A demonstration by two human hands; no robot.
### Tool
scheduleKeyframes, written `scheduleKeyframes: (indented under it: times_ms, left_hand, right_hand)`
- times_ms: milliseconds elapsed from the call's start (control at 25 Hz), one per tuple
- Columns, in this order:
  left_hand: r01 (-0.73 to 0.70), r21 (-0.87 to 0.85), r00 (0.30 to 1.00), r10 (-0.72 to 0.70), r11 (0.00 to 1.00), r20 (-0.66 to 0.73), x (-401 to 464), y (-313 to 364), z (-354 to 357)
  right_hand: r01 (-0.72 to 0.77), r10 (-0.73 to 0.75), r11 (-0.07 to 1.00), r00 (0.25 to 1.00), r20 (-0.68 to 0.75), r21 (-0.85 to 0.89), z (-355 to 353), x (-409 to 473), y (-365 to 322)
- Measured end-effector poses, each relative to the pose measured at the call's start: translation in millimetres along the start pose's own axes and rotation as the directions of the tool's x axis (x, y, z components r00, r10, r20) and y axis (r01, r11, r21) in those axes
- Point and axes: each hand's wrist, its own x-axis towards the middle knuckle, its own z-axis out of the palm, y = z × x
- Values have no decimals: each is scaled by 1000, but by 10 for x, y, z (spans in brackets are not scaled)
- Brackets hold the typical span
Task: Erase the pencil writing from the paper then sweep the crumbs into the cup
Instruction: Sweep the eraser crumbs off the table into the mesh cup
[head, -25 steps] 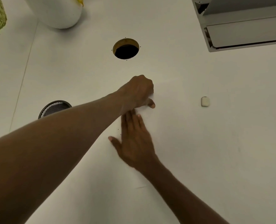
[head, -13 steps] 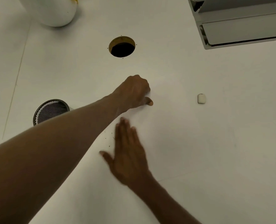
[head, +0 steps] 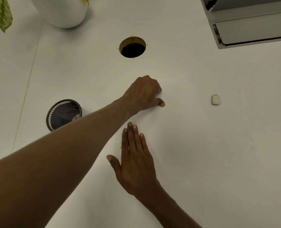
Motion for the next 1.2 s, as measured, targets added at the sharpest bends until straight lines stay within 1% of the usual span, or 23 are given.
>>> scheduleKeyframes:
  times_ms: [120, 200, 280, 320, 400, 440, 480, 520, 560, 600, 680, 720, 760, 800, 840, 920, 960, 1000, 1040, 1080, 1120, 1160, 1200]
  left_hand:
    - [30, -65, 999, -32, 997, -32, -26, 8, 32]
    - [72, -114, 997, -76, 991, -33, -55, 9, 69]
    - [114, -172, 993, -117, 979, -10, -97, 35, 101]
    - [135, -234, 990, -138, 963, 2, -132, 50, 94]
    - [147, -438, 984, -176, 887, -27, -232, 82, -59]
    - [128, -572, 973, -215, 810, -87, -332, 72, -182]
    - [77, -717, 951, -267, 693, -156, -481, 34, -314]
    - [-20, -814, 919, -310, 581, -244, -673, -37, -444]
    - [-125, -840, 859, -366, 527, -357, -901, -143, -554]
    - [-174, -823, 776, -438, 541, -453, -1161, -258, -654]
    - [-136, -789, 590, -590, 599, -551, -1687, -518, -758]
    - [-104, -800, 519, -654, 591, -550, -1974, -647, -717]
    - [-81, -824, 457, -714, 560, -530, -2233, -740, -624]
    - [-48, -856, 408, -772, 514, -486, -2434, -802, -490]
    - [-10, -884, 381, -815, 468, -436, -2583, -849, -320]
    - [47, -903, 398, -837, 428, -376, -2706, -869, 13]
    - [70, -902, 419, -834, 425, -360, -2697, -852, 150]
    - [97, -898, 443, -827, 429, -347, -2636, -830, 266]
    - [116, -896, 463, -821, 429, -333, -2558, -815, 349]
    - [130, -896, 484, -816, 424, -316, -2464, -805, 391]
    - [136, -902, 504, -812, 411, -294, -2372, -796, 420]
    - [129, -911, 520, -809, 392, -274, -2282, -796, 443]
    - [119, -916, 529, -805, 383, -268, -2200, -810, 473]
  right_hand:
    - [-26, 27, 999, 999, 30, -40, -40, 68, 0]
    - [46, -40, 997, 995, 87, -68, -36, 26, -122]
    - [118, -120, 993, 987, 104, 28, -26, -24, -259]
    - [111, -121, 987, 989, 81, 119, -42, -25, -267]
    - [47, -45, 958, 999, -14, 284, -71, -11, -147]
    - [23, -7, 950, 999, -54, 312, -78, -32, -71]
    - [13, 10, 960, 997, -80, 280, -76, -64, -20]
    - [13, 5, 981, 996, -91, 195, -54, -92, -16]
    - [12, -2, 994, 996, -88, 106, -18, -99, -61]
    - [9, -5, 998, 998, -61, 64, 26, -92, -156]
    - [70, -71, 994, 997, 9, 82, 92, -40, -372]
    - [124, -130, 982, 991, 33, 142, 91, -15, -457]
    - [154, -172, 953, 984, 49, 261, 50, 26, -500]
    - [127, -172, 893, 983, 67, 432, -33, 77, -479]
    - [52, -130, 793, 988, 85, 607, -145, 143, -426]
    - [-133, 50, 518, 991, 125, 845, -384, 321, -222]
    - [-209, 143, 338, 975, 169, 918, -498, 420, -92]
    - [-256, 207, 135, 952, 225, 957, -602, 497, 33]
    - [-277, 240, 3, 933, 268, 961, -673, 543, 108]
    - [-281, 263, -20, 924, 276, 959, -709, 564, 136]
    - [-279, 281, 43, 925, 256, 959, -715, 581, 120]
    - [-254, 292, 158, 935, 200, 954, -693, 612, 88]
    - [-205, 280, 330, 954, 112, 922, -664, 650, 73]
